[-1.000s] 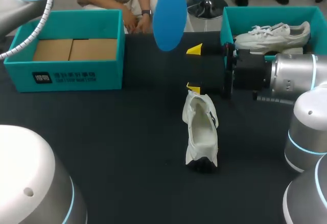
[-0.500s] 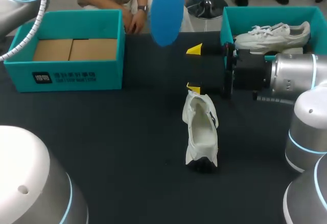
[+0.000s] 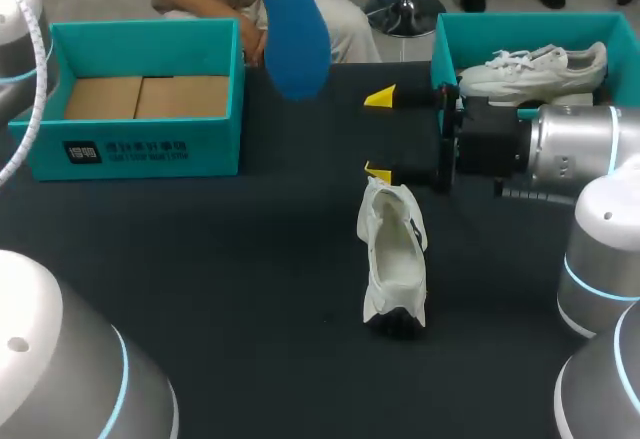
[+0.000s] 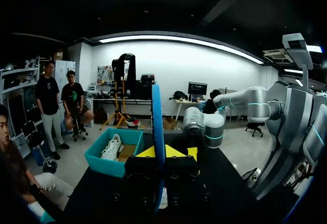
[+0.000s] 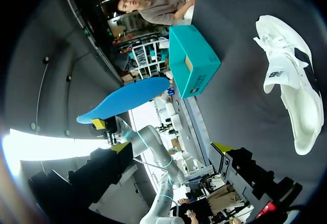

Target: Take the shoe out of the shoebox, open the shoe tongue, remove and reinsert the insole, then place the shoe into the shoebox

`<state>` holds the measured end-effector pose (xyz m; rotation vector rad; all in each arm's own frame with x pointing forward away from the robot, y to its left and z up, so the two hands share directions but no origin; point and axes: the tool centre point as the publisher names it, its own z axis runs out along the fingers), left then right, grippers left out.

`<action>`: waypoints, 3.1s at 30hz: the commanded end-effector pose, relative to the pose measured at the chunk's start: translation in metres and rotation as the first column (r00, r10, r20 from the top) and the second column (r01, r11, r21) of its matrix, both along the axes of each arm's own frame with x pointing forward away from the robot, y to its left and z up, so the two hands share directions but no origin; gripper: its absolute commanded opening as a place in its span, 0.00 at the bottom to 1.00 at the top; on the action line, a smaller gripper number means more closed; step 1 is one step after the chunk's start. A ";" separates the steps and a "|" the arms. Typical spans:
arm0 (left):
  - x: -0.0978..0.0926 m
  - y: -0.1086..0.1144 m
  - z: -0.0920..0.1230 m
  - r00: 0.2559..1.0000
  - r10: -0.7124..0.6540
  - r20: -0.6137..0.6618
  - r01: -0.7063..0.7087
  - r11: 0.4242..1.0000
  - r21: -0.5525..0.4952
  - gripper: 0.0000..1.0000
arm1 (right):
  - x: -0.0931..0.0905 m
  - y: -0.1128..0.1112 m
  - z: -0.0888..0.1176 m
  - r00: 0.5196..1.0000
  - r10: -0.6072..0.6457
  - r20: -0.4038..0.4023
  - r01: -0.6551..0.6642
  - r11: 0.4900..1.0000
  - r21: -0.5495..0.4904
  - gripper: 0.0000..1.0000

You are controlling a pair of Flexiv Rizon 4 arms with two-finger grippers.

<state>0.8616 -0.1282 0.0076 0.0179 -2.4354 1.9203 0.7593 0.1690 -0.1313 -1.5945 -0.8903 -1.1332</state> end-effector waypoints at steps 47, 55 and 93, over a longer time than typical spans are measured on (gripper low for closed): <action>-0.073 0.027 -0.009 0.785 -0.047 0.617 0.089 0.995 -0.038 0.00 | 0.000 0.002 0.000 1.000 -0.003 -0.001 0.003 1.000 -0.003 1.00; -0.090 0.025 -0.027 0.721 -0.120 0.682 0.141 0.990 0.026 0.00 | 0.000 0.002 0.000 1.000 -0.003 -0.001 0.003 1.000 -0.003 1.00; -0.155 -0.003 -0.083 0.359 -0.256 0.898 0.279 0.947 0.159 0.00 | 0.000 0.002 0.000 1.000 -0.003 -0.001 0.003 1.000 -0.003 1.00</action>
